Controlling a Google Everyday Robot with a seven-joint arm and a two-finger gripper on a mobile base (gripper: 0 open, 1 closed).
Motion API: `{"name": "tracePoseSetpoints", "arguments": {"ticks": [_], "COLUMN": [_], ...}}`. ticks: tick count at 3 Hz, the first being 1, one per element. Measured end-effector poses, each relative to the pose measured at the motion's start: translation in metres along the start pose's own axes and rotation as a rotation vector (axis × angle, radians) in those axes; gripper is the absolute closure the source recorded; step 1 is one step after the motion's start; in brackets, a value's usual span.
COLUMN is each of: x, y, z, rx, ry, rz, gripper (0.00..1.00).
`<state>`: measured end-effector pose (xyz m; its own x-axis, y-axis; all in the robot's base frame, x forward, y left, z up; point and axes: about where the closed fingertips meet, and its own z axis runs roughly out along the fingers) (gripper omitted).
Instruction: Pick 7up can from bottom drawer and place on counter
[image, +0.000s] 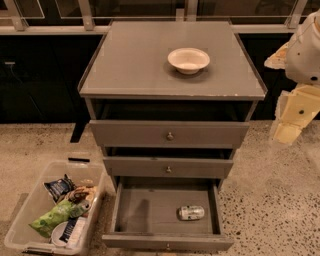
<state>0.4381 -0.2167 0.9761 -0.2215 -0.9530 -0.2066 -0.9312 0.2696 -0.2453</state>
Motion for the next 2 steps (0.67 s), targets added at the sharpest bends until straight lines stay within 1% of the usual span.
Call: {"name": "tracePoseSetpoints", "arguments": {"ticks": [1,2], "x": [0.0,0.007], "y": [0.0,0.014], "z": [0.0,0.011], "rx": [0.003,0.008], "ry": [-0.001,-0.005], "rz": [-0.001,-0.024], "gripper": [0.0,0.0]}}
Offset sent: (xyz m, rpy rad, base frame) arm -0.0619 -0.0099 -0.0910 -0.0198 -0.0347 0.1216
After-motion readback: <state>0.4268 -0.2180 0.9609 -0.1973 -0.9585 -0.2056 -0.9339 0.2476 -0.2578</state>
